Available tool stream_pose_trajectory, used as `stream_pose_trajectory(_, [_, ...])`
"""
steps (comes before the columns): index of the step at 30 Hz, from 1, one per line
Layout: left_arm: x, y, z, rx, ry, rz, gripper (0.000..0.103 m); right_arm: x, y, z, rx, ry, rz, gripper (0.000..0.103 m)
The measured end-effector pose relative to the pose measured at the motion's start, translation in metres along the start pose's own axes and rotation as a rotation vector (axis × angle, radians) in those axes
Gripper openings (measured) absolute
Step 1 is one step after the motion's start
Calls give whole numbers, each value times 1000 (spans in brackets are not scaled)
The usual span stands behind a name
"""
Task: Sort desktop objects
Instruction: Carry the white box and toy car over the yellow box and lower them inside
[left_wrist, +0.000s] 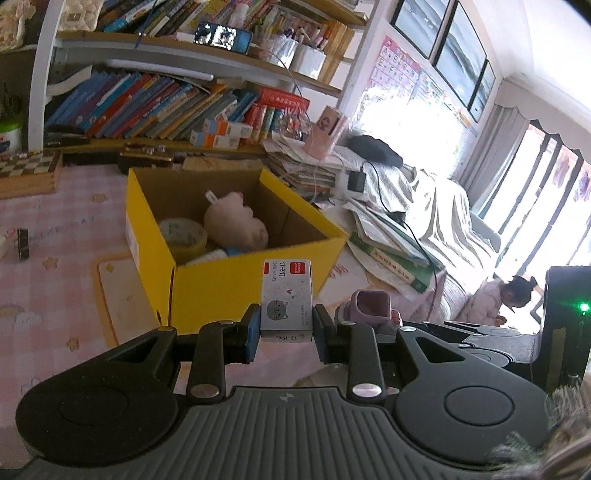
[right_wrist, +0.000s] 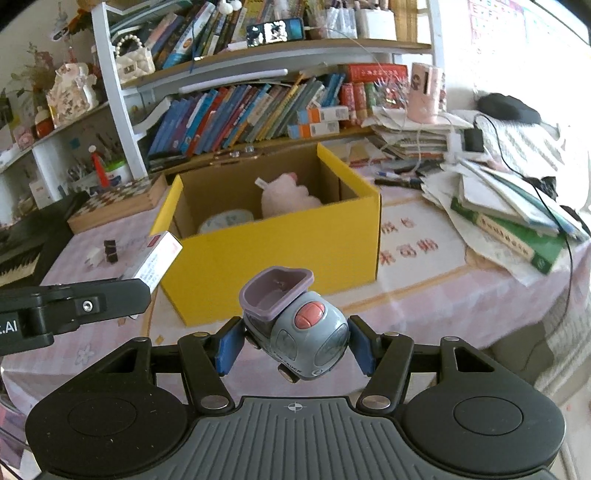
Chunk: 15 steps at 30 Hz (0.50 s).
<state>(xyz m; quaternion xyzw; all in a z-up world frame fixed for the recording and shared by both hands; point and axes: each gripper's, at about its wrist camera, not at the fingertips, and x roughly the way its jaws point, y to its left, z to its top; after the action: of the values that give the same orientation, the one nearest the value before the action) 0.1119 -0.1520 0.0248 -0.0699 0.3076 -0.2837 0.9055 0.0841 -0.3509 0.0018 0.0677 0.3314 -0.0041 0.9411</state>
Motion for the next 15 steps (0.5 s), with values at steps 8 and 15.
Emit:
stream_pose_trajectory(8, [16, -4, 40, 28, -81, 70, 27, 19, -10, 45, -72, -55, 72, 61])
stream_pose_trajectory(15, [45, 1, 72, 63, -116, 144, 27, 40, -9, 86, -174, -108, 132, 61])
